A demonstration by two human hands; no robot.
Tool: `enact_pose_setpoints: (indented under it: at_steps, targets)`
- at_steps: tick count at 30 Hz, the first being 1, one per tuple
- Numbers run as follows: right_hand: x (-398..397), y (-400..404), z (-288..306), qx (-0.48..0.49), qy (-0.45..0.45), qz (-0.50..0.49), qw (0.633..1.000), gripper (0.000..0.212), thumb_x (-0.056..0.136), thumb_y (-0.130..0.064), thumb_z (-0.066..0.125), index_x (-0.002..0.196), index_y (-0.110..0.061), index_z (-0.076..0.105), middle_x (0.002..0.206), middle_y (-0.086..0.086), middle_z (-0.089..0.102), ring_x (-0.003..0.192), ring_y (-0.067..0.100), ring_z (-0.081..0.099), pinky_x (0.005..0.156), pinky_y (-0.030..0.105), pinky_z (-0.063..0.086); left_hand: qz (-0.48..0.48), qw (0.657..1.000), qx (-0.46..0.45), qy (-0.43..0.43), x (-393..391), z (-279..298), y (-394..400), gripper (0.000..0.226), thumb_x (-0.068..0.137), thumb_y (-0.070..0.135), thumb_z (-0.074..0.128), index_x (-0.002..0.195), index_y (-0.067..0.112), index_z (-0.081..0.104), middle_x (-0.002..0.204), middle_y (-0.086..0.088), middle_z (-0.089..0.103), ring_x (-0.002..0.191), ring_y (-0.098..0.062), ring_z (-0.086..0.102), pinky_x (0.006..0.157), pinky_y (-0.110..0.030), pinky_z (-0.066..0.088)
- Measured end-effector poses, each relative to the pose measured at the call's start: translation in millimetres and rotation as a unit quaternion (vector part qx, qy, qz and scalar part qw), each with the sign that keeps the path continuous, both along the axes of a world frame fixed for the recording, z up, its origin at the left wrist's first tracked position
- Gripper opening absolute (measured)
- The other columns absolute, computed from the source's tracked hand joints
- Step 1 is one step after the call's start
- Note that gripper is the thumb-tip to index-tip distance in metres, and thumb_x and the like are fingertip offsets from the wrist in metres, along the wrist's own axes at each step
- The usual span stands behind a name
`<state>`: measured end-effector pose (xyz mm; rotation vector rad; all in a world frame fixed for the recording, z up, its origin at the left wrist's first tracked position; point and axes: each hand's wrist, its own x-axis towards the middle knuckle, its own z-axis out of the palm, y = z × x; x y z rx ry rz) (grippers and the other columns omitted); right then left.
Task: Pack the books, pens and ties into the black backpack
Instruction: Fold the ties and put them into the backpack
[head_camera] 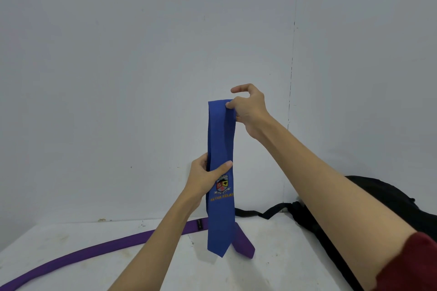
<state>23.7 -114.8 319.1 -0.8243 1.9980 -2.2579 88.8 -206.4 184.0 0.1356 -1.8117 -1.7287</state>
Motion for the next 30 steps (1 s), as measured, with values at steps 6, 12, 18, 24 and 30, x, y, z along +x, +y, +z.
enact_pose_setpoints:
  at_steps: [6,12,18,24,30]
  targets:
    - [-2,-3,-2,0.001,0.001,0.001,1.000,0.035,0.081,0.011,0.055,0.103,-0.017,0.052,0.094,0.007,0.052,0.080,0.022,0.052,0.077,0.038,0.052,-0.012,1.000,-0.003,0.015,0,-3,2,0.008,0.087,0.017,0.065,0.093,0.018,0.060,0.078,0.006,0.074,0.071,-0.010,0.070,0.059,-0.020,0.055]
    - [-3,-4,0,0.020,0.030,0.015,0.999,0.035,0.080,0.007,0.058,0.102,-0.019,0.051,0.109,0.016,0.055,0.089,0.028,0.058,0.085,0.042,0.053,0.027,0.999,-0.022,0.041,-2,-8,5,0.005,0.090,0.018,0.060,0.088,0.016,0.057,0.068,0.001,0.070,0.059,-0.009,0.067,0.054,-0.017,0.051]
    - [-4,5,0,0.095,0.111,0.097,0.985,0.051,0.078,0.011,0.055,0.113,-0.023,0.041,0.100,0.016,0.052,0.086,0.026,0.053,0.076,0.038,0.050,0.105,0.989,-0.074,0.066,-8,-7,-1,0.008,0.089,0.020,0.062,0.085,0.023,0.056,0.078,0.001,0.067,0.069,-0.013,0.065,0.057,-0.015,0.052]
    - [2,3,-2,0.177,0.190,0.050,0.964,0.045,0.079,0.010,0.046,0.109,-0.023,0.043,0.091,0.010,0.045,0.076,0.021,0.043,0.058,0.029,0.037,0.081,0.992,-0.090,0.022,-6,-9,-3,0.009,0.087,0.018,0.066,0.082,0.018,0.058,0.084,-0.006,0.070,0.071,-0.015,0.066,0.057,-0.016,0.053]
    - [0,1,-2,0.236,0.240,-0.003,0.942,0.035,0.084,0.005,0.048,0.114,-0.013,0.050,0.087,0.003,0.046,0.075,0.016,0.045,0.054,0.017,0.037,0.061,0.993,-0.099,-0.019,-1,-17,-5,0.005,0.087,0.020,0.065,0.085,0.018,0.062,0.089,-0.005,0.071,0.077,-0.015,0.068,0.060,-0.017,0.054]
